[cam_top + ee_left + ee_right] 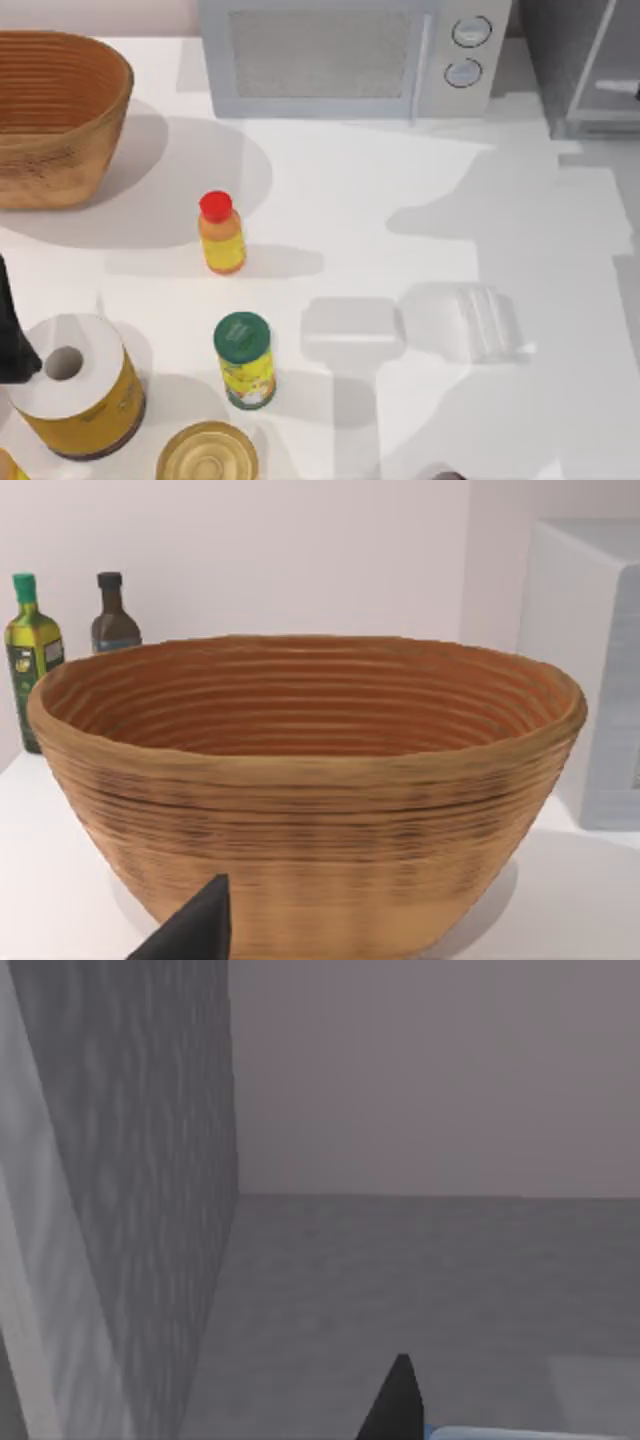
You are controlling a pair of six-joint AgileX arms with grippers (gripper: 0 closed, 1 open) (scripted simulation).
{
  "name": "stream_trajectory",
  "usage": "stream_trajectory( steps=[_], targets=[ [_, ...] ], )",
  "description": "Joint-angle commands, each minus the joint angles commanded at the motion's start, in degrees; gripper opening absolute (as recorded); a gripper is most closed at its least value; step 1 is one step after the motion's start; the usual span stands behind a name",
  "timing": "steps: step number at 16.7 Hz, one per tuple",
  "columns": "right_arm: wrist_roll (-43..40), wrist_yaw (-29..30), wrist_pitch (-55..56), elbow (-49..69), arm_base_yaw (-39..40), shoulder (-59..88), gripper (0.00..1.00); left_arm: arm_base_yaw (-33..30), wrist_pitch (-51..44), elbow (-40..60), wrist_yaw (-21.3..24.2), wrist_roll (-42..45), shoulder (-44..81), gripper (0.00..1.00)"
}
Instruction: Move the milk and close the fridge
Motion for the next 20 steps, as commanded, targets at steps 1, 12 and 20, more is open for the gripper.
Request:
stream_trajectory(
  steps=[1, 12, 20],
  targets=[
    [0.0, -0.6, -1.0, 2.4, -0.7, 1.6, 0.00, 0.0, 0.0, 0.0, 0.0, 0.0, 0.0, 1.00],
    [-1.2, -7.2, -11.2, 25.9, -6.6, 19.4, 0.00, 0.0, 0.0, 0.0, 0.0, 0.0, 0.0, 1.00],
    [-1.2, -7.2, -11.2, 25.9, -6.6, 19.4, 0.00, 0.0, 0.0, 0.0, 0.0, 0.0, 0.0, 1.00]
  ],
)
